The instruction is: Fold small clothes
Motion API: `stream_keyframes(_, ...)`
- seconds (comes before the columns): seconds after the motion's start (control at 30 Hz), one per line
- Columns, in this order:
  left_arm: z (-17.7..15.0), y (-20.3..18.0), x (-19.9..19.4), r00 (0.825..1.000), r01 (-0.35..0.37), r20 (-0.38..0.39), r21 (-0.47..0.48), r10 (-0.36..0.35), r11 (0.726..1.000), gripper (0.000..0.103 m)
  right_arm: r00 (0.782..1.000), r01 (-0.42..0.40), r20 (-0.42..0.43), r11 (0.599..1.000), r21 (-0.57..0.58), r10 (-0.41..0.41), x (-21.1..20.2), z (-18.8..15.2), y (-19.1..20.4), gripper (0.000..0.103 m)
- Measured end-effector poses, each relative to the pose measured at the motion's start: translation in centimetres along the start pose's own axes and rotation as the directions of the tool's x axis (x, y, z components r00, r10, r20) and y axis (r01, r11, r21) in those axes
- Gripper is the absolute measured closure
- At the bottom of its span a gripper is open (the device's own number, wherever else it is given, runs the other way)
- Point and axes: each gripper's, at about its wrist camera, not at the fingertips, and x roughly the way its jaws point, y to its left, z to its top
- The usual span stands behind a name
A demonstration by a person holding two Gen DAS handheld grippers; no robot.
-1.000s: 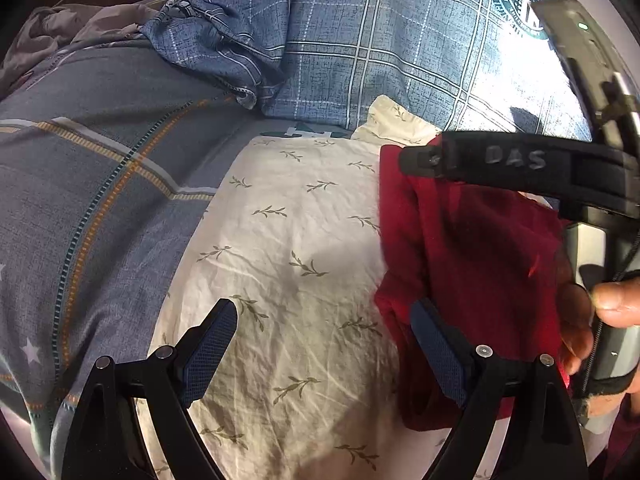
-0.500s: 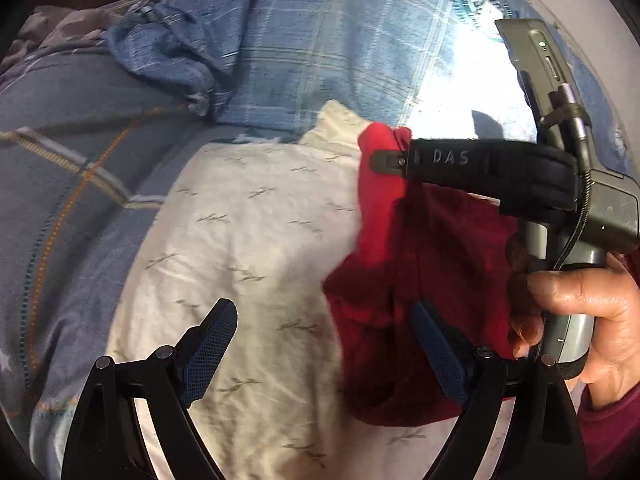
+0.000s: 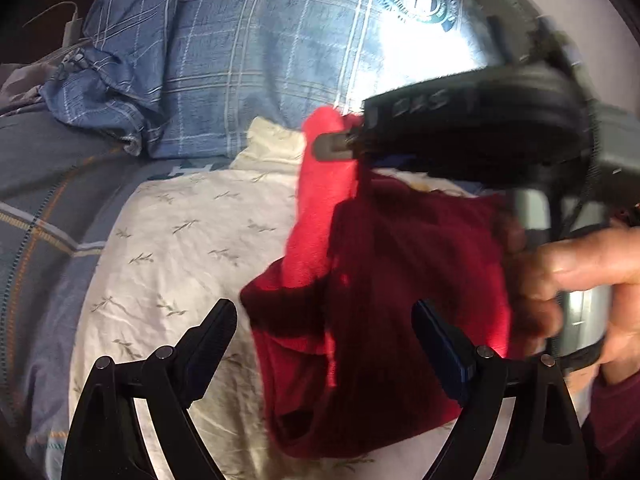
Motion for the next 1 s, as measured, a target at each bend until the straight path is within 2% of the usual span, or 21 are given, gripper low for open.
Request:
stream_keyframes(0.03, -0.1, 0.5, 0.5, 1.0, -0.003, -0.028, -0.019, 0.002, 1.0, 0.015, 1.0, -0.004, 0.0, 1.0, 0.004, 0.004, -0.1, 0.0, -0.2, 0.088)
stream_keyframes(0.07, -0.2, 0.6, 0.8, 0.999, -0.001, -0.043, -0.035, -0.001, 0.999, 0.02, 1.0, -0.005, -0.002, 1.0, 0.003, 0.005, -0.1, 0.0, -0.3, 0.088)
stream_keyframes(0.1, -0.3, 0.9, 1.0, 0.998, 0.002, -0.055, -0.055, -0.005, 0.999, 0.035, 1.0, -0.001, -0.002, 1.0, 0.002, 0.001, -0.1, -0.1, -0.5, 0.088)
stream_keyframes(0.17, -0.2, 1.1, 1.4, 0.997, 0.012, -0.074, -0.081, -0.018, 0.997, 0.054, 1.0, 0.005, -0.01, 1.0, 0.004, -0.005, 0.1, -0.1, -0.6, 0.088)
stream_keyframes(0.27, 0.0, 0.8, 1.7, 0.996, 0.026, -0.084, -0.086, -0.034, 0.996, 0.066, 0.999, 0.017, -0.04, 1.0, -0.014, -0.018, 1.2, 0.1, -0.2, 0.086)
stream_keyframes(0.3, 0.0, 0.6, 1.7, 0.996, 0.026, -0.084, -0.084, -0.033, 0.996, 0.069, 0.998, 0.019, -0.053, 1.0, -0.022, -0.02, 1.6, 0.1, -0.1, 0.081)
stream_keyframes(0.37, 0.2, 0.8, 1.8, 0.996, 0.032, -0.085, -0.087, -0.039, 0.996, 0.073, 0.996, 0.036, -0.083, 0.999, -0.027, -0.038, 2.4, 0.2, 0.1, 0.075)
stream_keyframes(0.43, 0.2, 1.0, 1.7, 0.996, 0.037, -0.083, -0.093, -0.045, 0.995, 0.074, 0.994, 0.046, -0.095, 0.999, -0.014, -0.047, 3.2, 0.5, 0.2, 0.051)
stream_keyframes(0.47, 0.2, 1.2, 1.8, 0.995, 0.037, -0.084, -0.094, -0.045, 0.995, 0.074, 0.994, 0.047, -0.1, 0.999, -0.008, -0.047, 3.5, 0.5, 0.2, 0.046)
stream_keyframes(0.57, 0.0, 1.0, 1.6, 0.996, 0.03, -0.084, -0.083, -0.037, 0.996, 0.074, 0.99, 0.049, -0.134, 0.999, -0.003, -0.049, 5.0, 0.5, 0.5, 0.045)
stream_keyframes(0.63, -0.1, 0.9, 1.6, 0.996, 0.026, -0.087, -0.081, -0.033, 0.996, 0.074, 0.985, 0.068, -0.155, 0.997, -0.022, -0.071, 5.8, 0.4, 1.0, 0.041)
stream_keyframes(0.7, 0.0, 1.0, 1.8, 0.995, 0.026, -0.09, -0.084, -0.033, 0.996, 0.074, 0.982, 0.097, -0.155, 0.994, -0.055, -0.105, 6.4, 0.2, 1.4, 0.041)
stream_keyframes(0.77, 0.1, 1.0, 1.9, 0.995, 0.022, -0.09, -0.082, -0.03, 0.996, 0.074, 0.98, 0.127, -0.144, 0.988, -0.09, -0.139, 6.5, -0.1, 1.7, 0.045)
stream_keyframes(0.8, 0.1, 0.9, 2.0, 0.996, 0.02, -0.09, -0.081, -0.027, 0.997, 0.074, 0.979, 0.138, -0.137, 0.985, -0.103, -0.152, 6.4, -0.2, 1.7, 0.051)
stream_keyframes(0.83, 0.1, 0.9, 2.1, 0.995, 0.017, -0.092, -0.079, -0.024, 0.997, 0.074, 0.978, 0.15, -0.13, 0.983, -0.109, -0.164, 6.3, -0.4, 1.7, 0.062)
stream_keyframes(0.93, 0.1, 0.8, 2.1, 0.996, 0.01, -0.093, -0.077, -0.017, 0.997, 0.074, 0.983, 0.133, -0.113, 0.985, -0.106, -0.145, 5.6, -0.6, 1.5, 0.078)
stream_keyframes(1.0, 0.1, 0.7, 2.1, 0.996, 0.005, -0.091, -0.074, -0.012, 0.997, 0.073, 0.987, 0.124, -0.091, 0.986, -0.116, -0.135, 4.8, -0.8, 1.6, 0.081)
